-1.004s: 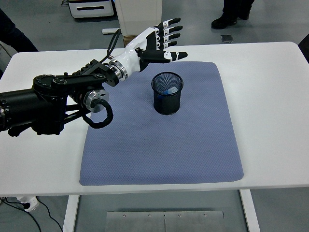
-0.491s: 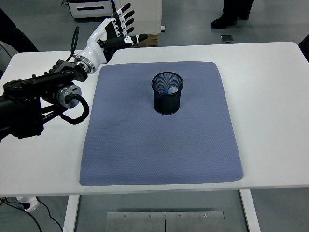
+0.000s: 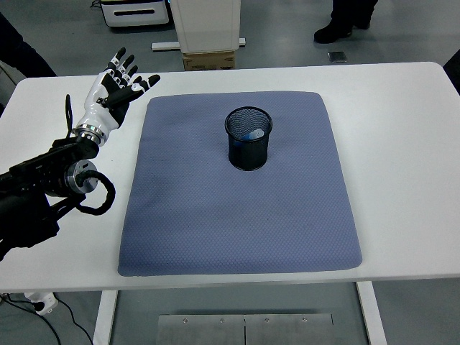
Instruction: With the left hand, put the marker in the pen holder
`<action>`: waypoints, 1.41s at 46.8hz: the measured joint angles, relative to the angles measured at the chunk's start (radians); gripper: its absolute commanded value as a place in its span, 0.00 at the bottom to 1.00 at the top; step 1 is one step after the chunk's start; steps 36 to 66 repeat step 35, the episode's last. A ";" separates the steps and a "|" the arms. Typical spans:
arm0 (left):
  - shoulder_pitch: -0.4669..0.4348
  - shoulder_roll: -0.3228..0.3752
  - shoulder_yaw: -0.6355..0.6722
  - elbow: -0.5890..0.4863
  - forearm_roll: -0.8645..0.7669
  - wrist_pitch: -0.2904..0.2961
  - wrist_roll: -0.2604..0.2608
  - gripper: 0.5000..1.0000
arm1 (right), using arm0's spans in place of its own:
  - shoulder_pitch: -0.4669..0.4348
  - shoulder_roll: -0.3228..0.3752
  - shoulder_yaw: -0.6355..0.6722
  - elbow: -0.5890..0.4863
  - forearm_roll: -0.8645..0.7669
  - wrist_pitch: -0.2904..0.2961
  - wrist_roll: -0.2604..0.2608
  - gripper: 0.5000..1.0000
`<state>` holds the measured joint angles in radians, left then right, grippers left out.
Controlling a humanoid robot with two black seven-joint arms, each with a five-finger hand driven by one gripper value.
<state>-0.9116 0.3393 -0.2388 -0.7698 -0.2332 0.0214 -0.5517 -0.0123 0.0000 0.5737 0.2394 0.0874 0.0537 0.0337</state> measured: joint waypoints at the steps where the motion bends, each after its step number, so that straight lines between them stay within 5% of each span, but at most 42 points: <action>1: 0.008 0.000 -0.009 0.000 0.000 0.000 0.000 1.00 | 0.000 0.000 0.000 0.000 0.000 0.000 0.000 1.00; 16: 0.108 0.001 -0.176 0.000 -0.002 -0.059 0.000 1.00 | 0.000 0.000 0.000 0.000 0.000 0.000 0.000 1.00; 66: 0.144 0.002 -0.181 0.001 0.026 -0.059 0.001 1.00 | 0.000 0.000 0.000 0.023 -0.001 0.003 -0.003 1.00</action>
